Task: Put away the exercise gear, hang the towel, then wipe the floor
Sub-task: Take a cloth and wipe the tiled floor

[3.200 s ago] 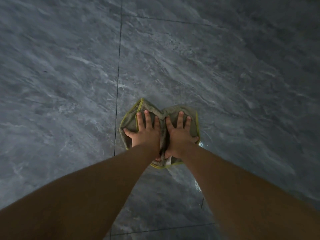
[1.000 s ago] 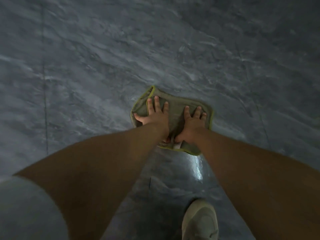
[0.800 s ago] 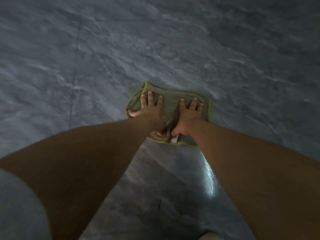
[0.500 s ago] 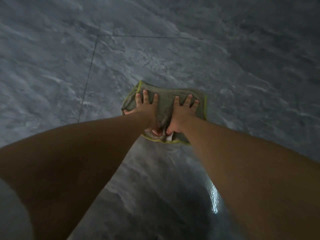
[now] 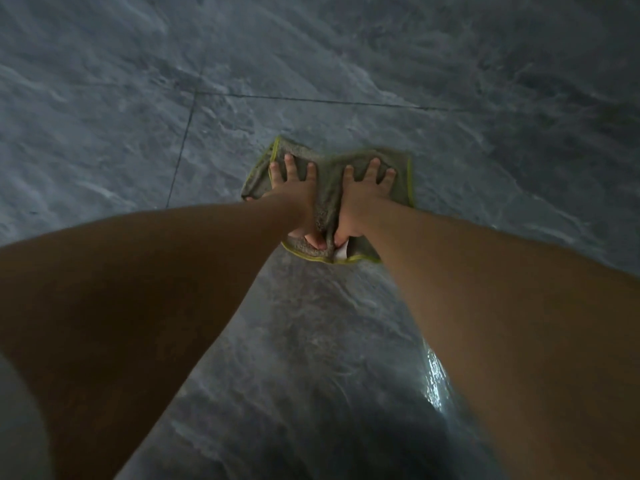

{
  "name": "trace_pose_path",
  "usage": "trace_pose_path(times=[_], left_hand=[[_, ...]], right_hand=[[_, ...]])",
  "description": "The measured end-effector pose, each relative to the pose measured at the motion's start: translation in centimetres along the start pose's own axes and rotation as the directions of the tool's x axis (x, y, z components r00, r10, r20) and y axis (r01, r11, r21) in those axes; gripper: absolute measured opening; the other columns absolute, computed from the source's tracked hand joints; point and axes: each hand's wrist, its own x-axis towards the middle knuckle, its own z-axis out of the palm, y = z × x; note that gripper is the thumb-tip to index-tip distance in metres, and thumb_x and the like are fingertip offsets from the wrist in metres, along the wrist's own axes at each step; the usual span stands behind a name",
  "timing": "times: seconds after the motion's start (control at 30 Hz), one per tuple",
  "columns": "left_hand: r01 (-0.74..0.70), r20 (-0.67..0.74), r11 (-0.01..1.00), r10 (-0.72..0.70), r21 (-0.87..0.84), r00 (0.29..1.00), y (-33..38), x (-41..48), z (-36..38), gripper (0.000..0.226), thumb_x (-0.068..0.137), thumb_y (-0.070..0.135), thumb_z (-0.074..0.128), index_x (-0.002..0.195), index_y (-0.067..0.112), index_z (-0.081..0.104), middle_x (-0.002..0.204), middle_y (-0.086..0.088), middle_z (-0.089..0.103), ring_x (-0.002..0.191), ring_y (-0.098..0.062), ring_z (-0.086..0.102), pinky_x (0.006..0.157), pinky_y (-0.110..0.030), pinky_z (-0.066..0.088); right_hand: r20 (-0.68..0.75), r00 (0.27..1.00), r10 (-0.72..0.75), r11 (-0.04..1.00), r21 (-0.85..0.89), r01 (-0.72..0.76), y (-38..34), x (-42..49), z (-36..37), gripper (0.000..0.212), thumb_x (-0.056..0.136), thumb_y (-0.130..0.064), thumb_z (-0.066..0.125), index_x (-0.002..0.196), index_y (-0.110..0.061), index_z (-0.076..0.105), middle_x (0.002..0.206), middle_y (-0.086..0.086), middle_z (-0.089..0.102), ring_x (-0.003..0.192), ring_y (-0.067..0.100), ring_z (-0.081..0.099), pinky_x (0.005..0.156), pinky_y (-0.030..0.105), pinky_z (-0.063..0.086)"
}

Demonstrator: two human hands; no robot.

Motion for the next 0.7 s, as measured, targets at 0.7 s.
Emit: trace_pose_path(times=[0.7], left_hand=[[0.033, -0.111, 0.999, -0.032, 0.004, 0.993, -2.3, 4.9, -5.1, 0.154, 0.050, 0.070, 0.086, 0.156, 0.026, -0.018, 0.163, -0.016, -0.020, 0.149, -0.046, -0.012, 0.117, -0.065, 0.017]], right_hand=[[-0.094, 0.994, -0.061, 0.998, -0.033, 0.058, -0.6, 2.2, -6.8, 0.140, 0.064, -0.055, 0.086, 0.156, -0.022, -0.015, 0.160, 0.021, -0.022, 0.146, 0.048, -0.013, 0.120, 0.056, 0.004]])
